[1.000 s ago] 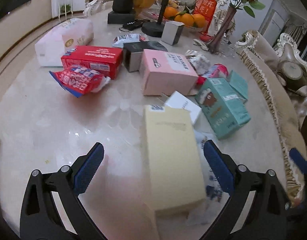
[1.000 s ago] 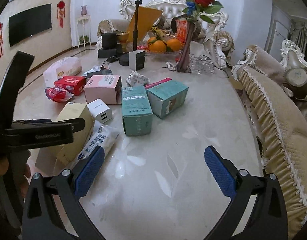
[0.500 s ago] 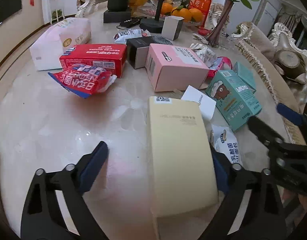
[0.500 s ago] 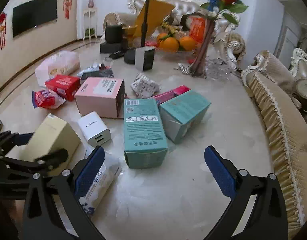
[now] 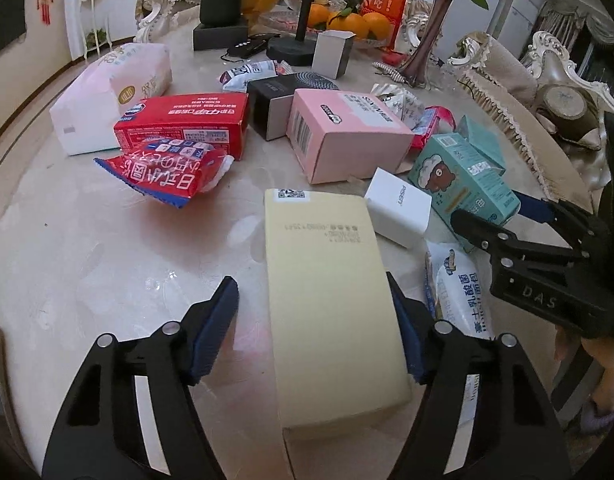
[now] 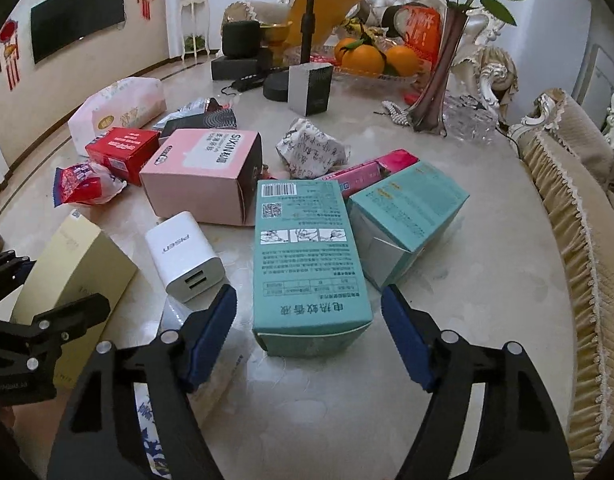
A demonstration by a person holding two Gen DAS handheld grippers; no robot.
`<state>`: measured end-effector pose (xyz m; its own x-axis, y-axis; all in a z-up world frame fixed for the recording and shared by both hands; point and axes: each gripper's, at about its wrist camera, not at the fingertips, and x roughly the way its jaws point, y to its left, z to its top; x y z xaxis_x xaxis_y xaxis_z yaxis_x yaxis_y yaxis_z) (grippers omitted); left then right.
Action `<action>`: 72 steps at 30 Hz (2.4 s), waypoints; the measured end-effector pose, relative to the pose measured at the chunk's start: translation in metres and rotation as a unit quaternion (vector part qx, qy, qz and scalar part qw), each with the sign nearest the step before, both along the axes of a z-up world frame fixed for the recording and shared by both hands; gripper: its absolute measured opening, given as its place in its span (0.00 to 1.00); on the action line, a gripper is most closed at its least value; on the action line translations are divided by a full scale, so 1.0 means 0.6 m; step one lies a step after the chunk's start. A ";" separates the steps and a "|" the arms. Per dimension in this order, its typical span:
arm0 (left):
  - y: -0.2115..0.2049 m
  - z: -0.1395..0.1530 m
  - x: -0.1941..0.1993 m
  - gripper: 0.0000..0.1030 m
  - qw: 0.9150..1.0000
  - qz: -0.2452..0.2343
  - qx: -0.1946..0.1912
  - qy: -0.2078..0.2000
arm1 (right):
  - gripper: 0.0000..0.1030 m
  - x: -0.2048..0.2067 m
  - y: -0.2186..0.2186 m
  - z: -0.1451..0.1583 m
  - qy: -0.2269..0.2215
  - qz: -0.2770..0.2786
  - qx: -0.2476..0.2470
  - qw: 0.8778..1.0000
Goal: Collect trash
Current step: 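Grasp the tall cream box with the left tool while the right tool grasps the teal box, then carry both boxes over the wastebasket and open both tools to drop them, then move both tools back over the table toward the red wrapper and bread packet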
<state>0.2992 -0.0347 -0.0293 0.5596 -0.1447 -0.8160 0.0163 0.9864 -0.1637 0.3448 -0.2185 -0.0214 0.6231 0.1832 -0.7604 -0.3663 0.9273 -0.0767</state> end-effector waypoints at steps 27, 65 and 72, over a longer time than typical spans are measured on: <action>0.087 0.132 -0.220 0.44 0.991 -0.066 -0.031 -0.112 | 0.44 -0.313 -0.058 0.138 -0.109 0.030 0.113 0.987; 0.058 -0.305 -0.442 0.91 0.975 -0.090 -0.026 0.203 | 0.93 -0.498 0.069 -0.278 0.262 0.054 -0.009 0.964; 0.097 -0.182 -0.482 0.94 0.994 -0.068 -0.028 0.075 | 0.93 -0.550 0.026 -0.147 0.154 0.060 0.015 0.986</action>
